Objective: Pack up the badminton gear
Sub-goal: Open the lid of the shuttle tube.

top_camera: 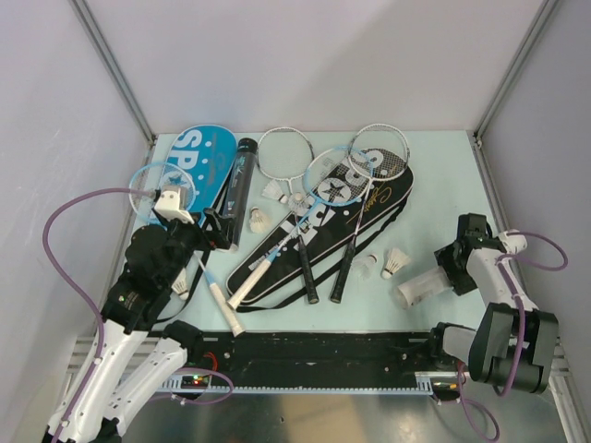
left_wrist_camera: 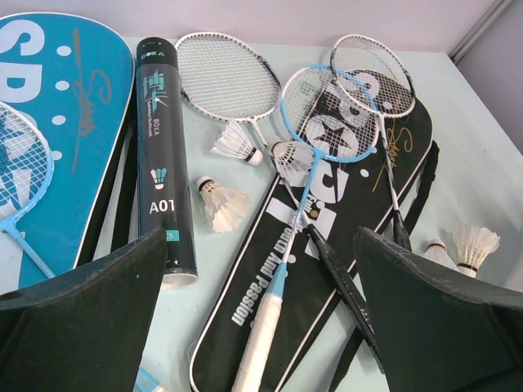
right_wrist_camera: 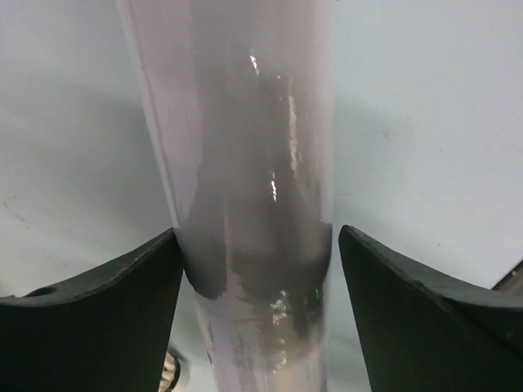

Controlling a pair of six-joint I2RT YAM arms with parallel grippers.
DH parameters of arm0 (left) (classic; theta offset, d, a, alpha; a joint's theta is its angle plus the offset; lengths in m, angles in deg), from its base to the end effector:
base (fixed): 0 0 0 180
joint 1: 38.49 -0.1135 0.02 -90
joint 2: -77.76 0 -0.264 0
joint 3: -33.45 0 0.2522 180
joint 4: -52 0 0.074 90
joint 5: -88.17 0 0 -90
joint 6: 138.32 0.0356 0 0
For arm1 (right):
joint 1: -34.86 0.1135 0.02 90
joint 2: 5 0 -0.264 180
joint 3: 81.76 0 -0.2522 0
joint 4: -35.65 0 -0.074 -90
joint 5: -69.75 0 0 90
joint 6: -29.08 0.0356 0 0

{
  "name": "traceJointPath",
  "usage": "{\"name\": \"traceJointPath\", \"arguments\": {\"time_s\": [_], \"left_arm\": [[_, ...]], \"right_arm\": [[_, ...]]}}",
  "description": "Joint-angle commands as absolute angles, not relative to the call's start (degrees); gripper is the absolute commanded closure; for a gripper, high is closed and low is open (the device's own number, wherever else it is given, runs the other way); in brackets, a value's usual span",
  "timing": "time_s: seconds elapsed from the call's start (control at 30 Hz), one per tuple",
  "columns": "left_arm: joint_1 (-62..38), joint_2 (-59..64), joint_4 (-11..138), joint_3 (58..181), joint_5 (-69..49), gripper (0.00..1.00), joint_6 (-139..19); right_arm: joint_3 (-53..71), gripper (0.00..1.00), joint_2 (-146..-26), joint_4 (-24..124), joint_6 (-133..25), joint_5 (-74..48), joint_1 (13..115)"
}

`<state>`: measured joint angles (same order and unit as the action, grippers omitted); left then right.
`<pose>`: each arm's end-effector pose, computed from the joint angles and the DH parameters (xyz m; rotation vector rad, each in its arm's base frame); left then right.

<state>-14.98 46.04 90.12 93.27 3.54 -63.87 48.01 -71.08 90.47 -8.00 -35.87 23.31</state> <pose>0.1166 -0.0471 0.3520 0.0531 1.7625 -0.4162 0.1856 -0.0477 0.1838 1.5078 2.2717 -0.1858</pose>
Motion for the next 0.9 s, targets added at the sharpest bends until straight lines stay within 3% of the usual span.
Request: {"name": "traceJointPath", "arguments": {"time_s": [0.0, 0.2, 0.4, 0.53, 0.67, 0.87], "left_arm": [[-14.7, 46.3, 88.6, 92.8, 2.4, 0.0, -63.5], [-14.8, 46.4, 88.6, 92.7, 0.7, 0.01, -62.6], [-14.7, 45.2, 88.5, 92.8, -1.0, 0.03, -63.6], [-14.7, 43.2, 88.6, 94.3, -4.9, 0.05, -66.1], [-14.8, 41.1, 88.6, 96.3, -7.8, 0.06, -68.8], [-14.8, 37.1, 88.7, 100.9, -11.5, 0.05, -69.3]], "right_arm": [[48.4, 0.24, -73.8, 86.5, -9.6, -36.1, 22.8], [48.4, 0.45, -69.4, 87.4, -11.7, -39.0, 23.0], [46.4, 0.57, -57.5, 88.6, -14.5, -44.4, 26.0], [42.7, 0.58, -52.2, 86.3, -19.5, -43.3, 30.8], [41.4, 0.57, -49.0, 76.5, -29.2, -32.8, 38.5], [35.5, 0.55, -53.5, 62.8, -42.1, -27.3, 54.6]]}}
